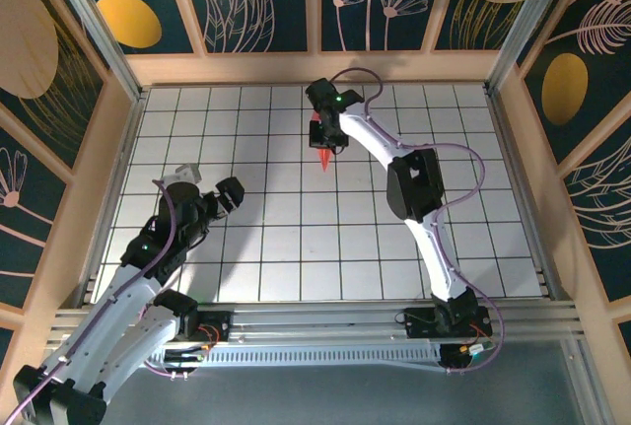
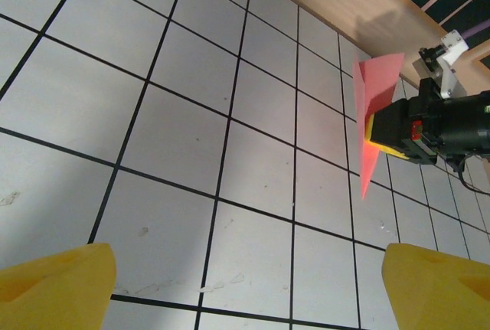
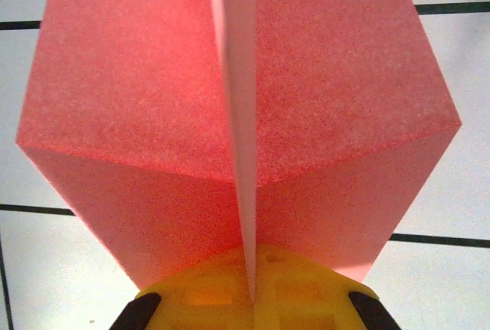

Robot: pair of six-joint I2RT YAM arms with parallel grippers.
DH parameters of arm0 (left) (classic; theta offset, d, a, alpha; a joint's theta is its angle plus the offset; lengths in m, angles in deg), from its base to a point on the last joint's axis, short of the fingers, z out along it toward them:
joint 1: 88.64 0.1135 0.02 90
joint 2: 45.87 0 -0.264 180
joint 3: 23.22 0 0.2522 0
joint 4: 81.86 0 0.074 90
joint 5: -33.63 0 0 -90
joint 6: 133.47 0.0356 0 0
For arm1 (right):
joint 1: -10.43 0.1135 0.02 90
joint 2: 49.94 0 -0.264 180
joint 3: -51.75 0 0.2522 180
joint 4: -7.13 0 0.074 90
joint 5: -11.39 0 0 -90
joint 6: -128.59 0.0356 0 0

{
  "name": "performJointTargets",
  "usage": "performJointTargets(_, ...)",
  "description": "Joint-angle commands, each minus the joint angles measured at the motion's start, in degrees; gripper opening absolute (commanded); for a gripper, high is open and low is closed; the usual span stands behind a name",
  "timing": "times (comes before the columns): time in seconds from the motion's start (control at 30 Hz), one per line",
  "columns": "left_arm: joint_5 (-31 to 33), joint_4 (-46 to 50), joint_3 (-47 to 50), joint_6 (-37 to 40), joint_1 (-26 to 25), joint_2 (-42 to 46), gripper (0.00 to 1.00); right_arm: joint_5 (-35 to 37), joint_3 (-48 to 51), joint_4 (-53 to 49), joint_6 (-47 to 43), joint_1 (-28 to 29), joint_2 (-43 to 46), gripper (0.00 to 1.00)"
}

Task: Fold a paper plane with a square sheet of paper (fold left side to right side)
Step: Place the paper plane at the top-center of the table.

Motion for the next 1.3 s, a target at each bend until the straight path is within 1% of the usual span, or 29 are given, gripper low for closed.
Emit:
performJointTargets(0.0, 1.3, 1.0, 1.0, 0.5, 0.1, 1.0, 0.90, 0.4, -2.4, -3.8, -1.1, -0.5, -2.5, 0.00)
performJointTargets(0.1, 1.1, 1.0, 1.3, 0.4, 0.0, 1.2, 0.90, -1.3, -2.5, -3.6, -1.1, -0.5, -3.7, 0.00)
performJointTargets(0.27, 0.9, 1.1, 1.6, 0.2, 0.1, 1.1, 0.91, -2.1, -2.5, -2.8, -0.7, -0.5, -5.1, 0.00)
performJointTargets(0.73, -0.2, 0.5, 2.9, -0.4, 0.1, 1.1, 0.91, -2.3, -2.3, -2.6, -0.7, -0.2, -6.9, 0.02)
performJointTargets(1.1, -0.5, 0.2, 3.1, -0.7, 0.1, 0.9, 0.91, -2.1, -1.2, -2.5, -0.3, 0.0, -7.0, 0.19)
performJointTargets(1.27, -0.5, 0.3, 3.0, -0.7, 0.1, 0.9, 0.91, -2.0, -0.2, -1.8, 0.1, 0.1, -6.6, 0.24)
